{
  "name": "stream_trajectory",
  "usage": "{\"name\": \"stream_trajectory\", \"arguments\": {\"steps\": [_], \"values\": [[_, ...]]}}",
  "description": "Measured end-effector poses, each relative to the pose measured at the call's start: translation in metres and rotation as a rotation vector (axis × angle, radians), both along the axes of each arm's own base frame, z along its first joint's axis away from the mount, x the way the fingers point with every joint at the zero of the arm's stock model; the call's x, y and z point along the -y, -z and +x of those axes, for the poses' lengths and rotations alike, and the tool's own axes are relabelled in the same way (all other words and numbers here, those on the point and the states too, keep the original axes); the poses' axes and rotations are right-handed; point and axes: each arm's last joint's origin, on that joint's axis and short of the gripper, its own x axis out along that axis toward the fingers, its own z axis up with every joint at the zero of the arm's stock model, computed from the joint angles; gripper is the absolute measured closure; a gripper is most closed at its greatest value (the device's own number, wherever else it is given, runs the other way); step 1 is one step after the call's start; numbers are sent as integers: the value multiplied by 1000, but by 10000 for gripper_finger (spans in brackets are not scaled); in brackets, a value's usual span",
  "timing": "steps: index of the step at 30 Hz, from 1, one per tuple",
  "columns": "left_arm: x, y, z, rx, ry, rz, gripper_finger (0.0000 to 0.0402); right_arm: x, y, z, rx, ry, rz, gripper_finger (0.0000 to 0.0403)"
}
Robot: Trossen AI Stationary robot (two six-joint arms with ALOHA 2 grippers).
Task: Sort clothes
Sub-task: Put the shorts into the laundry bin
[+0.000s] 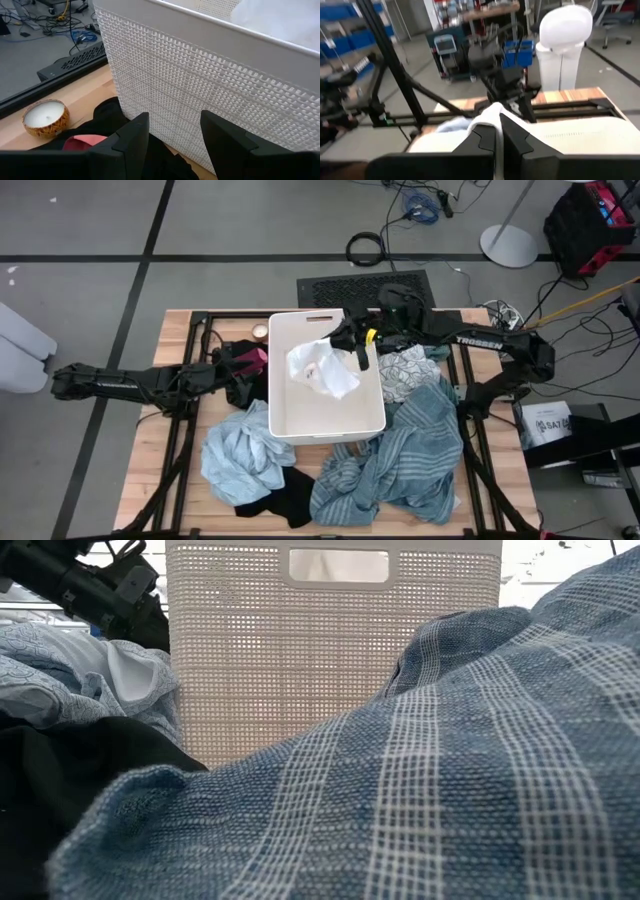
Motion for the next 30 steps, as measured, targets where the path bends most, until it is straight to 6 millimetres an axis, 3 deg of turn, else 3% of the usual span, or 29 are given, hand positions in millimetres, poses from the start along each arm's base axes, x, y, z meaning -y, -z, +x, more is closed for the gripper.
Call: {"name": "stream_trajectory", "arguments": {"steps": [11,19,23,30], "values": [[0,0,0,-3,2,5,214,-1,2,14,-260,53,-113,403],[0,0,0,-16,12,27,214,-1,5,12,-322,92,-113,399],[0,0,0,-14,12,28,214,-2,8,10,-360,80,-114,366],[0,-8,3,45,23,44,214,-3,15,5,-442,65,-108,268]]}}
